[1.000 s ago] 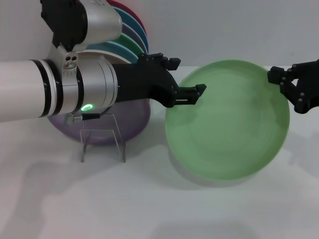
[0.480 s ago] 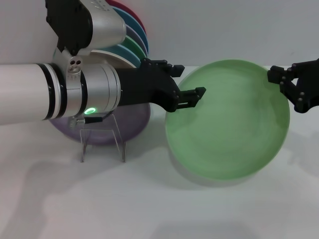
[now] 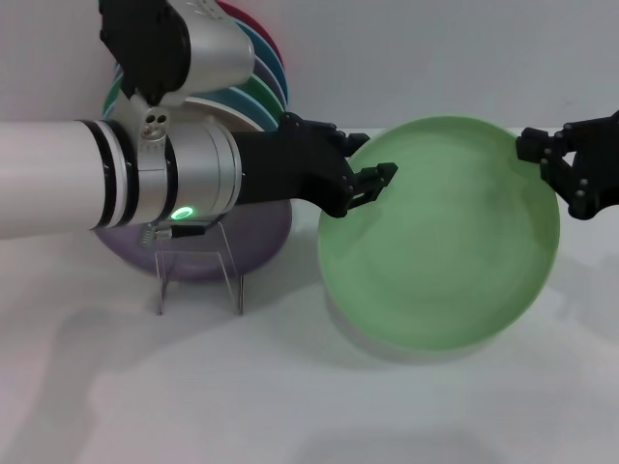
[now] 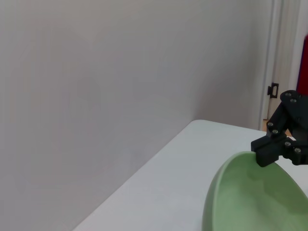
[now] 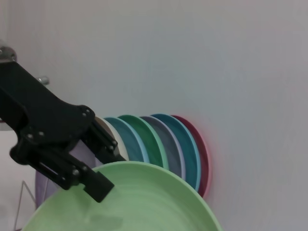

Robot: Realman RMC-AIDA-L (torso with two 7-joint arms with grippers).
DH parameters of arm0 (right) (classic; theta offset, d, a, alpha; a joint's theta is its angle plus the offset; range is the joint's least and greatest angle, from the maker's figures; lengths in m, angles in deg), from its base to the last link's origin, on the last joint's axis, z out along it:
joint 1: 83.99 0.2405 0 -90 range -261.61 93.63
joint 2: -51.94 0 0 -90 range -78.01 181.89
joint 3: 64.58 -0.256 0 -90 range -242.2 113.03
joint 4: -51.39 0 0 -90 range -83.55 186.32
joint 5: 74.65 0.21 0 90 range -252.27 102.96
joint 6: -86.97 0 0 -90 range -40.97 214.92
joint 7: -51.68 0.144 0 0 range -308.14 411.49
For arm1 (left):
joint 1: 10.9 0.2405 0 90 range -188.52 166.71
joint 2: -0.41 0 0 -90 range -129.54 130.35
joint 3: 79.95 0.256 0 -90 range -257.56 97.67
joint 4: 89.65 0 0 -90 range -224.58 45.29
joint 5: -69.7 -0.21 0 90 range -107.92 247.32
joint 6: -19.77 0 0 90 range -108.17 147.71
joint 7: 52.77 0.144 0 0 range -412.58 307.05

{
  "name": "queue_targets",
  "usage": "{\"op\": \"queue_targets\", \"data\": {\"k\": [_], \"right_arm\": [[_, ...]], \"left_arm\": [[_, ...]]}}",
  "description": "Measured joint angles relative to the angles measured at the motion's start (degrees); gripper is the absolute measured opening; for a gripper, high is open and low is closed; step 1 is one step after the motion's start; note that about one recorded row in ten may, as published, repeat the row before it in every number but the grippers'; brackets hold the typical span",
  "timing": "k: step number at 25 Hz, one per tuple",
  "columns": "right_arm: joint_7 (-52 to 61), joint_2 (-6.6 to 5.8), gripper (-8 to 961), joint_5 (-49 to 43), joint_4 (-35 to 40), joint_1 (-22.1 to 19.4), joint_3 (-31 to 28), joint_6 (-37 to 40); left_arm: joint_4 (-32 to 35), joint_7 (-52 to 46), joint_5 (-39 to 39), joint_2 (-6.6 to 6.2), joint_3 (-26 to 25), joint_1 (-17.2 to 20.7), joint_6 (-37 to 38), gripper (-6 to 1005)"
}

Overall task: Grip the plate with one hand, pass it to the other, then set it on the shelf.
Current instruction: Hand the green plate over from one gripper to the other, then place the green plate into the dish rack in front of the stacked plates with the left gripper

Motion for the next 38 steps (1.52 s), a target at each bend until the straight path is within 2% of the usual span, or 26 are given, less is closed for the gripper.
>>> {"op": "queue_targets", "data": {"k": [5,12,15,20,24,26,27,28,31,32,33,36,38], "right_arm": [[-0.09,-0.07,116,0.48,0.06,0.07,0.00,-0.30],[-0.38,-0.08,121,0.56,0.59,0.07,-0.06,-0.79],[-0.85,0.03,123,1.18,1.24,0.07,0.05,-1.38],[-2.40,-0.06,127,7.42,5.20,-0.15,-1.10,-2.27],[-2.58,-0.09,302,11.77,7.86,-1.19,-4.14,-2.77],[-2.61,-0.05,364,13.18,9.52,-1.70,-6.74,-3.60],[-2.61,0.00,382,15.17,12.22,-2.00,-10.19,-4.53],[-2.61,0.00,400,15.17,12.22,-2.00,-10.19,-4.53],[-3.16,-0.09,455,19.97,20.34,-1.71,-18.85,-6.71],[-4.59,-0.18,473,21.10,25.61,-0.89,-24.97,-9.23],[-4.59,-0.18,491,21.10,25.61,-0.89,-24.97,-9.23],[-6.51,-0.08,545,20.71,29.47,-0.31,-31.48,-12.16],[-7.04,0.05,635,20.41,29.86,-0.57,-32.94,-12.64]], "left_arm": [[1.69,-0.11,-0.10,-0.08,0.08,-1.60,-0.91,346],[1.48,0.13,-0.20,-0.02,0.08,-1.83,-0.11,96],[1.31,0.52,-0.20,-0.02,0.34,-1.75,0.02,96],[0.40,1.36,-0.12,0.13,1.37,-1.48,0.44,95],[-0.01,1.50,-0.11,0.13,1.44,-1.22,0.77,94],[-0.44,3.22,0.13,0.12,1.46,-0.62,1.81,91],[-0.73,4.54,0.23,0.13,1.46,-0.24,2.68,90],[-0.73,4.54,0.23,0.13,1.46,-0.24,2.68,88],[-3.00,9.64,1.31,0.12,1.57,2.38,8.64,83],[-3.81,11.69,2.14,0.11,1.71,3.28,10.53,82],[-4.78,14.18,3.69,0.10,2.01,4.19,12.25,82],[-7.72,25.31,10.20,0.05,3.97,7.61,17.74,80],[-9.79,35.21,15.67,0.04,6.43,10.46,22.05,79]]}}
